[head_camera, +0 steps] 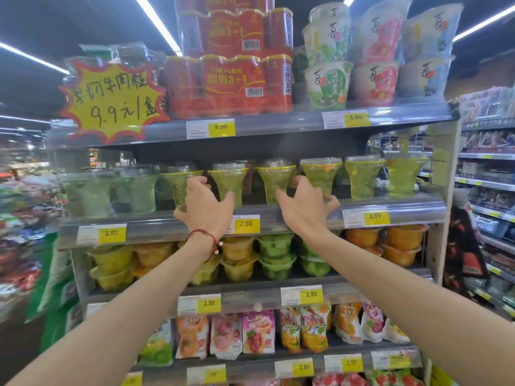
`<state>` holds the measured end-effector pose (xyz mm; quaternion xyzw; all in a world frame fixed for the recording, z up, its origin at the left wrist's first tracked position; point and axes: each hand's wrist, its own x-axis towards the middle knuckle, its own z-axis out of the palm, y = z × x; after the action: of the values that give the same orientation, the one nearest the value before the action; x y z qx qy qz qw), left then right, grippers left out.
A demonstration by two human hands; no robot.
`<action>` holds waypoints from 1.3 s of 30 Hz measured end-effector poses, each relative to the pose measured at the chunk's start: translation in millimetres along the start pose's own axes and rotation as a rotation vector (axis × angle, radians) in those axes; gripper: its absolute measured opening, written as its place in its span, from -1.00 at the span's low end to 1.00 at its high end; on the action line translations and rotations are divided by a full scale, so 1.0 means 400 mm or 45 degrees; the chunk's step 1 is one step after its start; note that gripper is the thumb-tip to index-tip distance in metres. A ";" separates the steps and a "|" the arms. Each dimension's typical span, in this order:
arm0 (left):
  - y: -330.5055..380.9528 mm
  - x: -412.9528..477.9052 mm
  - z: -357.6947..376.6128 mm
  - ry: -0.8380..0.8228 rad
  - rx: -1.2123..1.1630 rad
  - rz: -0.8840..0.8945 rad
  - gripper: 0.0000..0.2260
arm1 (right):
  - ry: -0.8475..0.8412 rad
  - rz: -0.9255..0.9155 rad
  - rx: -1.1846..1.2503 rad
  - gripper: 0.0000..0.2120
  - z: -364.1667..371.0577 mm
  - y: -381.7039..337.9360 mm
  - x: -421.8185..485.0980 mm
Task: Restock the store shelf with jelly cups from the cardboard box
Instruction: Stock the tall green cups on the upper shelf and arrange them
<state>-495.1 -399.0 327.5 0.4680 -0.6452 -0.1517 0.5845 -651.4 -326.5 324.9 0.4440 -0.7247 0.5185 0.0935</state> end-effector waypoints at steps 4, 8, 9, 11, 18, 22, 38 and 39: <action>0.004 0.016 0.007 -0.190 0.253 -0.025 -0.48 | -0.043 0.039 -0.118 -0.68 0.029 -0.012 0.018; 0.004 0.021 0.013 -0.234 0.422 0.024 -0.63 | 0.006 0.004 -0.167 -0.68 0.049 -0.006 0.031; 0.000 0.021 0.017 -0.218 0.433 0.043 -0.63 | 0.013 -0.007 -0.174 -0.67 0.051 -0.003 0.032; -0.013 0.021 0.026 -0.170 0.431 0.094 -0.67 | 0.030 -0.035 -0.195 -0.61 0.056 0.003 0.032; -0.036 0.032 0.051 -0.055 0.362 0.129 -0.55 | 0.105 -0.067 -0.248 -0.51 0.068 0.005 0.028; -0.040 0.029 0.059 -0.001 0.410 0.170 -0.53 | 0.098 -0.065 -0.181 -0.61 0.069 0.009 0.025; -0.047 0.011 0.049 -0.030 0.326 0.214 -0.65 | 0.122 -0.090 -0.198 -0.53 0.069 0.013 0.017; -0.047 0.014 0.048 -0.027 0.314 0.206 -0.63 | 0.127 -0.087 -0.196 -0.54 0.069 0.013 0.017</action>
<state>-503.8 -419.7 311.8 0.4811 -0.7008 -0.0285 0.5260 -650.3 -353.0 312.9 0.4337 -0.7412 0.4794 0.1808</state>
